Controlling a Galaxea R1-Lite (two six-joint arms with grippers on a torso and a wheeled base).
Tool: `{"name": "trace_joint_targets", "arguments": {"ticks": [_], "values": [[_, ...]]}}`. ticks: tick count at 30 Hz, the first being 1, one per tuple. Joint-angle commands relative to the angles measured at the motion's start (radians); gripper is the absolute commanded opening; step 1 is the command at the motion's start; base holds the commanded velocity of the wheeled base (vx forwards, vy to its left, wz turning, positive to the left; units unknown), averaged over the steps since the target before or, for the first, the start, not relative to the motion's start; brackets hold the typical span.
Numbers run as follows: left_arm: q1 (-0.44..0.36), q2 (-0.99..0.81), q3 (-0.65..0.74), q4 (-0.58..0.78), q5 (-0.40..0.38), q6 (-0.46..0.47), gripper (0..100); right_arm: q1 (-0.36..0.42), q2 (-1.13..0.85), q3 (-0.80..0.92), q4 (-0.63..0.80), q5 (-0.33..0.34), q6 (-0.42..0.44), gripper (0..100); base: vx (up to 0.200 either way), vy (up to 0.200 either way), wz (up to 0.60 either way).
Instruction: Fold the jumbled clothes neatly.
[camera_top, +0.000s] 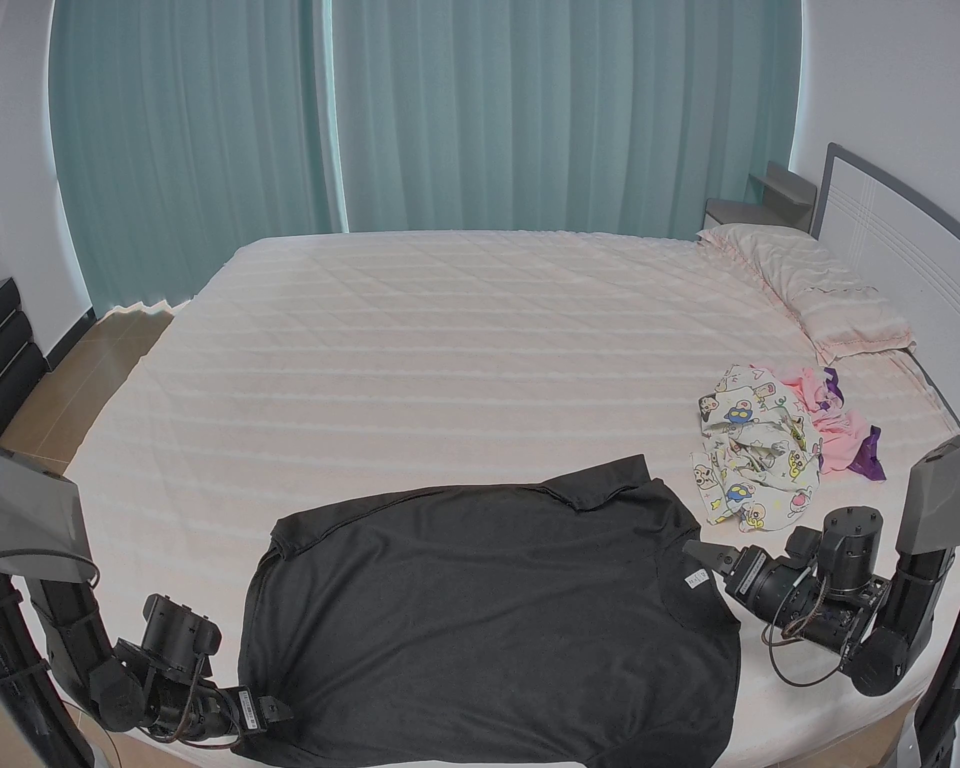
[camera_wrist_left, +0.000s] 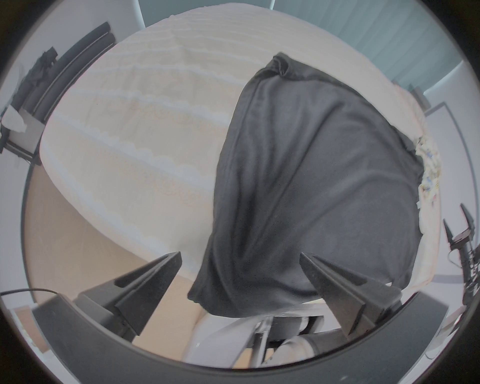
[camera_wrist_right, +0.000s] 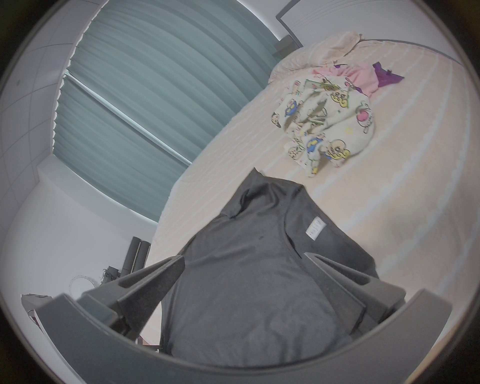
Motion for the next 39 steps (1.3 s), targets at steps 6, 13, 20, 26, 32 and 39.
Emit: {"name": "trace_joint_targets", "arguments": {"ticks": [6,13,20,26,32,39], "values": [[0.048,-0.238,-0.101,-0.053,-0.107,-0.255,100,0.016,0.023,-0.422,0.344,-0.001,0.039,100,0.000,0.000,0.00],[0.046,-0.218,-0.205,-0.059,-0.122,-0.383,100,0.026,0.118,-0.709,0.533,-0.006,0.094,100,0.000,0.000,0.00],[0.046,-0.226,-0.190,-0.059,-0.255,-0.467,100,0.051,0.221,-0.948,0.737,-0.007,0.137,100,0.000,0.000,0.00],[0.046,-0.221,-0.181,-0.061,-0.265,-0.473,100,0.057,0.304,-1.058,0.805,-0.013,0.179,100,0.000,0.000,0.00],[0.046,-0.213,-0.152,-0.112,-0.271,-0.476,100,0.055,0.384,-1.167,0.871,-0.056,0.176,100,0.000,0.000,0.00],[0.045,-0.192,-0.141,-0.130,-0.271,-0.478,100,0.054,0.407,-1.233,0.914,-0.061,0.173,100,0.000,0.000,0.00]]}}
